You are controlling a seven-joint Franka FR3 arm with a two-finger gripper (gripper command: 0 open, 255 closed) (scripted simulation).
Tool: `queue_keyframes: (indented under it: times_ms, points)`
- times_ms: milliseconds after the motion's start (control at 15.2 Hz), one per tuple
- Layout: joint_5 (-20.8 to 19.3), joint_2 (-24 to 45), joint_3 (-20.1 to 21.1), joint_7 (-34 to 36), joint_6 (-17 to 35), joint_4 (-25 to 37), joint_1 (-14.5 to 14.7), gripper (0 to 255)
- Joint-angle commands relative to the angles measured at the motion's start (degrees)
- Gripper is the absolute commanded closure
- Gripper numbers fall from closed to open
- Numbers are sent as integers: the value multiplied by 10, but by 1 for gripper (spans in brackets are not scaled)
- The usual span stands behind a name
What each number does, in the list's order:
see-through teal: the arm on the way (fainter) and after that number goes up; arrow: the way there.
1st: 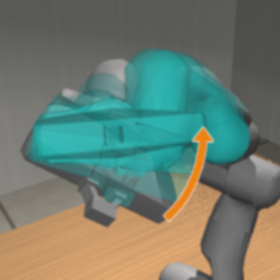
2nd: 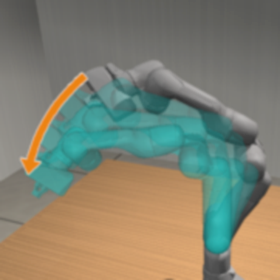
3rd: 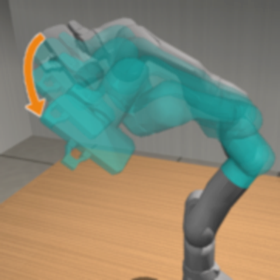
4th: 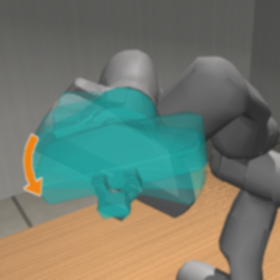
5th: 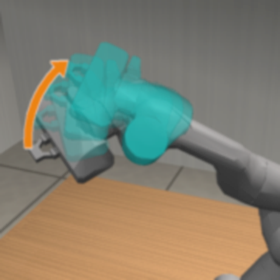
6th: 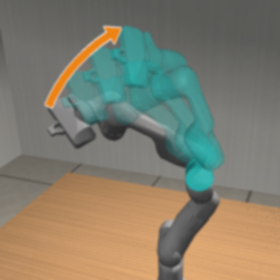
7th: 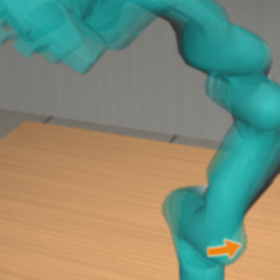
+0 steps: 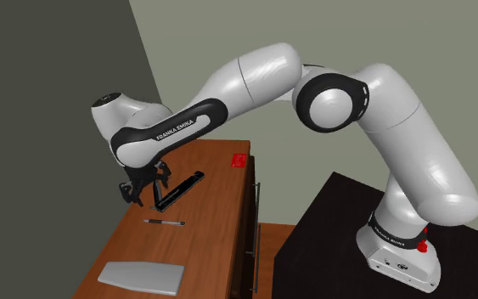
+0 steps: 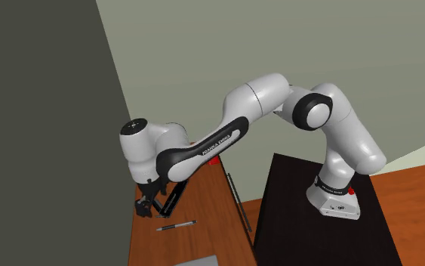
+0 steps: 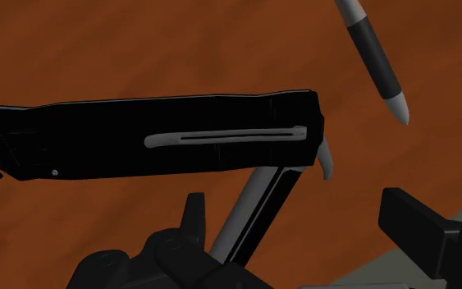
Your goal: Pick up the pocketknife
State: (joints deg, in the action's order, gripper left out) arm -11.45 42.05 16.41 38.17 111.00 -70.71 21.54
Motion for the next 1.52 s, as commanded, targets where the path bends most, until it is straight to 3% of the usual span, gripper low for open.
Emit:
queue_keyframes:
  times_ms: [0, 264, 330, 924, 1452]
  points:
    - [-2, 6, -1, 1, 14, -9, 0, 0]
    - [-4, 12, -2, 3, 30, -17, 0, 0]
    - [-4, 12, -2, 3, 32, -20, 0, 255]
    - [-4, 12, -2, 3, 30, -17, 0, 255]
    - [2, -7, 1, -1, -19, 13, 1, 255]
